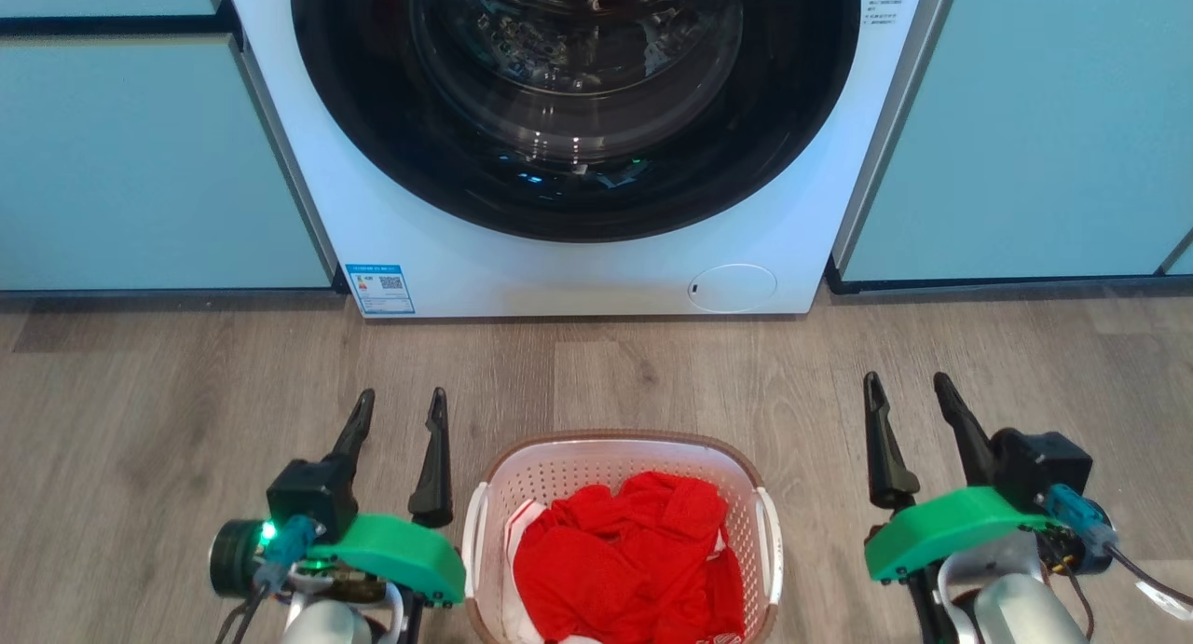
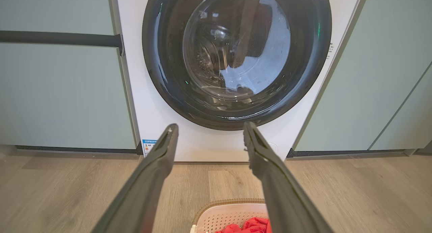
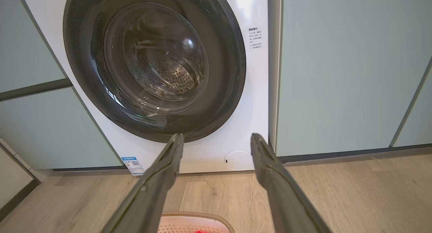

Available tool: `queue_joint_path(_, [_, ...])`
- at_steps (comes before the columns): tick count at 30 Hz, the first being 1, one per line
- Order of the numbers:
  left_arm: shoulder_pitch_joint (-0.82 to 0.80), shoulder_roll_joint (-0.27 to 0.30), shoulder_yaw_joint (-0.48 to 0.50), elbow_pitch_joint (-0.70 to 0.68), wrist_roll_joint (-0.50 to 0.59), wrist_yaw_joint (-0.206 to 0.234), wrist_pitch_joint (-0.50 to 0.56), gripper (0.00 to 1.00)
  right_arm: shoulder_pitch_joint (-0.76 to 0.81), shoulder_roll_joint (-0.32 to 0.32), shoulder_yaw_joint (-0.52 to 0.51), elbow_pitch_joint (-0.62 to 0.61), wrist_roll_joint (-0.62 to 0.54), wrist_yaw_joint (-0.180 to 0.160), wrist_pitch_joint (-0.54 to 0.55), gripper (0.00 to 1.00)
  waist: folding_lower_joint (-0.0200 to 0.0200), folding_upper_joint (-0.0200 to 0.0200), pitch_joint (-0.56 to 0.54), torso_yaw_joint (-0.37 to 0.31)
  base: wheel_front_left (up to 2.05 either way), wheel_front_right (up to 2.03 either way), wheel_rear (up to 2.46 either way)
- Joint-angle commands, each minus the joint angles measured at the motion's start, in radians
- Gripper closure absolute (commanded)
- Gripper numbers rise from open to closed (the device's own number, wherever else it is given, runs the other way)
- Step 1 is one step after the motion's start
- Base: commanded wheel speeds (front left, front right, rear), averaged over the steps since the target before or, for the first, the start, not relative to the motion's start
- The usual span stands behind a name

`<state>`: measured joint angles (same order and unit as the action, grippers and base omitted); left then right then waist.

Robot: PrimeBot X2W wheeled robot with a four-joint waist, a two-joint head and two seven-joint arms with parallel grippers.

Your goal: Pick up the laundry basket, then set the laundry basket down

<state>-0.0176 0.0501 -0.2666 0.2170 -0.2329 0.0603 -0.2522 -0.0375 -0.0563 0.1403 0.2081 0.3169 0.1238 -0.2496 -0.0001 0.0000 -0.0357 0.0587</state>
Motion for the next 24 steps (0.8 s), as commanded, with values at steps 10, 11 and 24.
queue_joint_path(10, [-0.029,0.000,0.034,-0.023,-0.038,-0.025,-0.009,0.00,-0.019,0.006,0.029,-0.033,-0.008,0.007,-0.012,0.00,0.0001,0.0000,-0.008,-0.001,0.00,0.00,0.00])
queue_joint_path(11, [-0.028,0.000,0.035,-0.021,-0.039,-0.026,-0.009,0.00,-0.019,0.006,0.030,-0.033,-0.008,0.007,-0.012,0.00,0.0001,0.0000,-0.008,0.000,0.00,0.00,0.00])
queue_joint_path(24, [-0.025,0.000,0.040,-0.007,-0.011,-0.010,-0.010,0.00,-0.013,0.006,0.028,-0.029,-0.008,0.007,-0.012,0.00,0.0001,0.0000,-0.013,0.007,0.00,0.00,0.00])
